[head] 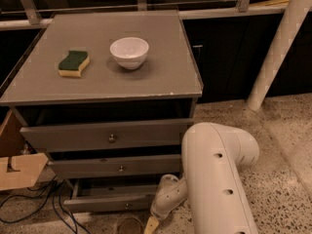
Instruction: Close bottom drawer
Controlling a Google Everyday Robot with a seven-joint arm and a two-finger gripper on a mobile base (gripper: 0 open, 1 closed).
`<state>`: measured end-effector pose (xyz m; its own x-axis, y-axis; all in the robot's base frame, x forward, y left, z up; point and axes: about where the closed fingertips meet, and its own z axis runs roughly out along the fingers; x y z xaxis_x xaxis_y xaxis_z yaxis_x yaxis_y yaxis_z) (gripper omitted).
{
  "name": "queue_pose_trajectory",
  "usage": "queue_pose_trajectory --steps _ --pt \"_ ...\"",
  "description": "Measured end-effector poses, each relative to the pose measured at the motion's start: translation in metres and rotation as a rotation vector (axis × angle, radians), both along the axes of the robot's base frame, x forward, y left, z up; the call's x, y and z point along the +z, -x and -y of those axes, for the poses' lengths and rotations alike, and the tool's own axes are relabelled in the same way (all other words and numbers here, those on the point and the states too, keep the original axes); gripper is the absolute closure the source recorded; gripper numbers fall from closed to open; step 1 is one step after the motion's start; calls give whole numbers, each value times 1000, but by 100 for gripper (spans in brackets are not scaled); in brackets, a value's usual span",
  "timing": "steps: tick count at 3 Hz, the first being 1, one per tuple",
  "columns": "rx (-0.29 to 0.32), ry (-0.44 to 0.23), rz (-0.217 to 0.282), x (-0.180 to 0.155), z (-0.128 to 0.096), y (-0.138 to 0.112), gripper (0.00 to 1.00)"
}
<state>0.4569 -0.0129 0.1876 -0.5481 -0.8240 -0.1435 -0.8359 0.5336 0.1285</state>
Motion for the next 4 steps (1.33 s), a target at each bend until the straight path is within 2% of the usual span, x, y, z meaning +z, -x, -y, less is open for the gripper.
queue_pose_trajectory --steps 1,2,3,4 --pt "0 0 0 0 0 0 5" --pt "0 0 0 0 0 0 23" --pt "0 0 0 0 0 0 47" --pt "0 5 0 -1 0 0 78"
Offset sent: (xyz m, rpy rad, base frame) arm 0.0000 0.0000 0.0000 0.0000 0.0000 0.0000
